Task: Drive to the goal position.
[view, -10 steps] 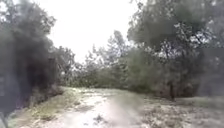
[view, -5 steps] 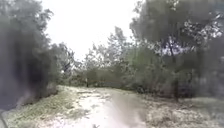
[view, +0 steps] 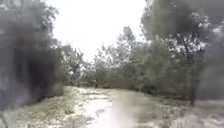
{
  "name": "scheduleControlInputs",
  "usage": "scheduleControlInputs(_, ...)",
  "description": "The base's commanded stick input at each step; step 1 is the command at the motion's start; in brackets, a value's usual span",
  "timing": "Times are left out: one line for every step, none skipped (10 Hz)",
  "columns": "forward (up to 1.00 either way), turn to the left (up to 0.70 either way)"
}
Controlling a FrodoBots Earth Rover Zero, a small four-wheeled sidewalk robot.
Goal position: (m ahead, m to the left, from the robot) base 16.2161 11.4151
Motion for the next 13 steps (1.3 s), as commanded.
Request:
scheduleControlInputs(0.85,0.0)
scheduleControlInputs(0.85,0.0)
scheduleControlInputs(0.85,0.0)
scheduleControlInputs(0.85,0.0)
scheduleControlInputs(0.85,0.0)
scheduleControlInputs(0.85,0.0)
scheduleControlInputs(0.85,0.0)
scheduleControlInputs(0.85,0.0)
scheduleControlInputs(0.85,0.0)
scheduleControlInputs(0.85,0.0)
scheduleControlInputs(0.85,0.0)
scheduleControlInputs(0.85,0.0)
scheduleControlInputs(0.85,0.0)
